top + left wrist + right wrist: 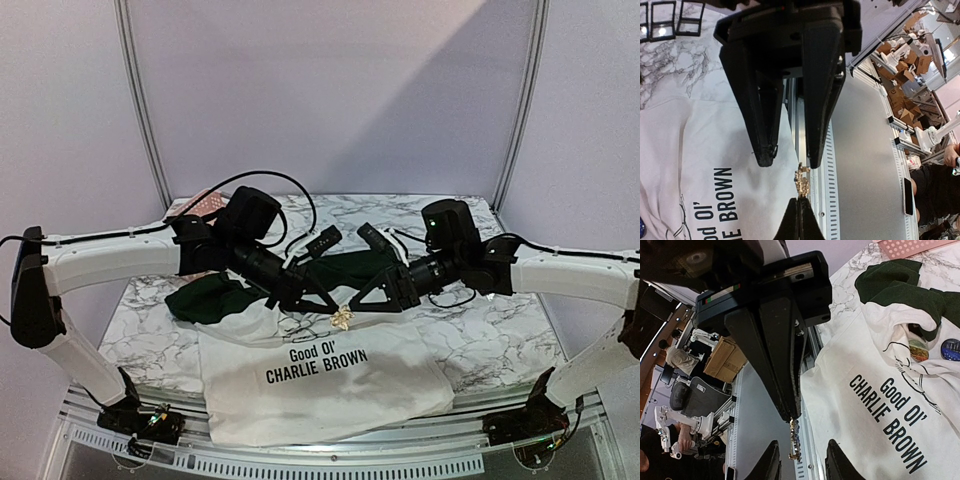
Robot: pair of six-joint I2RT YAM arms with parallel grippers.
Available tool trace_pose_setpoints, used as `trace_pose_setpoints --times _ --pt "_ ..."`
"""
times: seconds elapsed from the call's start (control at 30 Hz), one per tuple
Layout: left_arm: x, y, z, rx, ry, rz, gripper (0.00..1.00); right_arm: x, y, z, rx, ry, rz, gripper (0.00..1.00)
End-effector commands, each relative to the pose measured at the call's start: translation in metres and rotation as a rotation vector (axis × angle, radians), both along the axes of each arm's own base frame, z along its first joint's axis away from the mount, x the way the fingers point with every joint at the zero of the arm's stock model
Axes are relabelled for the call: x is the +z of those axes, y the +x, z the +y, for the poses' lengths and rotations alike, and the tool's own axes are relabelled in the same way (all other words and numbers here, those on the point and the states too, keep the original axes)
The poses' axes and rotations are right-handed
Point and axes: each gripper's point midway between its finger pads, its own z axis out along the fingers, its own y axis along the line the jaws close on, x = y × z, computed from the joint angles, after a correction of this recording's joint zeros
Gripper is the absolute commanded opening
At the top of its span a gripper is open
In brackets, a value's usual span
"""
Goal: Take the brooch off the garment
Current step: Pass from the left arm to the right
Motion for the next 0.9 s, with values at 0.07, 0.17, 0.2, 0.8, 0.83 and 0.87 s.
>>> trace_pose_setpoints --times 0.07,0.17,0.2,0.8,0.83,0.87 --pt "0.0012 -0.0059 -0.0032 -0.024 -0.003 0.003 0.0 0.0142 -0.0038 0.0105 0.045 0.05 -0.02 0.29" --pt "0.0004 -0.0053 -0.0033 -0.021 -0.001 0.001 0.0 0.0134 -0.0047 0.012 0.052 0.052 -0.016 0.26" --pt "0.0002 -0.0055 -0.0034 -0.022 -0.001 0.003 0.0 0.0131 -0.005 0.0125 0.054 0.053 -0.015 0.25" --pt "-0.0007 -0.0042 -0.0033 -0.015 0.005 0.001 0.0 0.0065 -0.0068 0.0176 0.066 0.044 -0.003 0.05" --pt "-0.0004 -0.0038 -0.0035 -0.013 0.005 0.0 0.0 0.0065 -0.0068 0.0177 0.064 0.043 -0.005 0.03" --pt "-0.0003 -0.0038 -0.0037 -0.013 0.004 0.001 0.0 0.0061 -0.0063 0.0175 0.061 0.041 -0.006 0.01"
